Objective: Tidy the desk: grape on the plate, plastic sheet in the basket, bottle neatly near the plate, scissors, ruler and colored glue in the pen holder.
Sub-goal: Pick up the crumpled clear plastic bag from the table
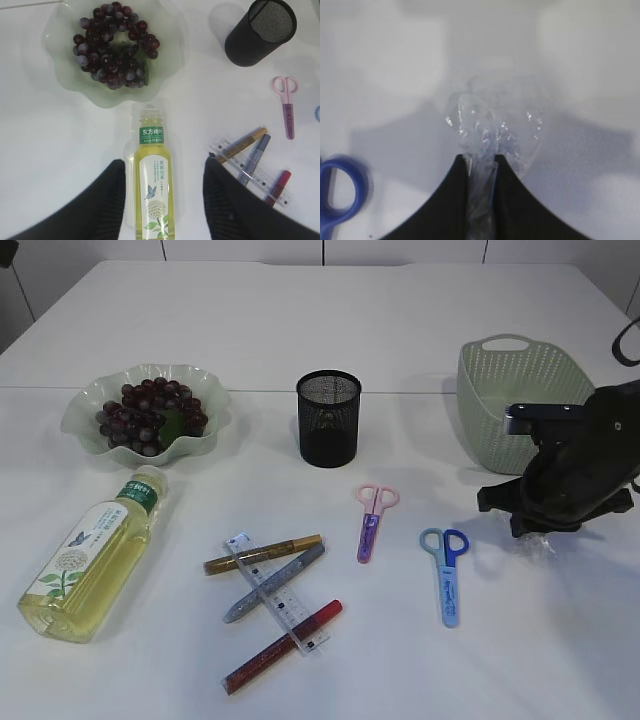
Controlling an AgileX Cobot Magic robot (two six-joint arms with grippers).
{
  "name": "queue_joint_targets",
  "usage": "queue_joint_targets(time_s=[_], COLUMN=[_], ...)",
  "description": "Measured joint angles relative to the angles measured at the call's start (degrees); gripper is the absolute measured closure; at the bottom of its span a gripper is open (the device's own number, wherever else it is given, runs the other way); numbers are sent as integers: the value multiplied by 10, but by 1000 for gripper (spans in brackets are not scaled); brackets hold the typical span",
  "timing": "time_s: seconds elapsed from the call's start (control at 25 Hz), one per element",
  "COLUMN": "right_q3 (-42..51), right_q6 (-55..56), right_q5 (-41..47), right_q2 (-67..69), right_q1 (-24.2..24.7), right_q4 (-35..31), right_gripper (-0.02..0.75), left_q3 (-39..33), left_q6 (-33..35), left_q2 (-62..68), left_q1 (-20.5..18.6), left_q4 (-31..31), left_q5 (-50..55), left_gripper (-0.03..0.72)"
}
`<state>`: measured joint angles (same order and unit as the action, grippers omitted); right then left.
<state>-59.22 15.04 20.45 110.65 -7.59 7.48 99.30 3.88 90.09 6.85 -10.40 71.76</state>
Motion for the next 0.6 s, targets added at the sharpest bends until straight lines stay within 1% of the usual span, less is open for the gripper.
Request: queue_joint_targets(time_s=[0.6], right_q3=[0], right_q6=[-1], right_q5=[127], right_q2=[-113], right_q1=[0], right_q4=[-10], right_gripper=[664], left_q3=[0], left_q6=[-3], left_q2=[0], left_q1=[0], left_q4=[-15], left_q5=[0], left_gripper=[324])
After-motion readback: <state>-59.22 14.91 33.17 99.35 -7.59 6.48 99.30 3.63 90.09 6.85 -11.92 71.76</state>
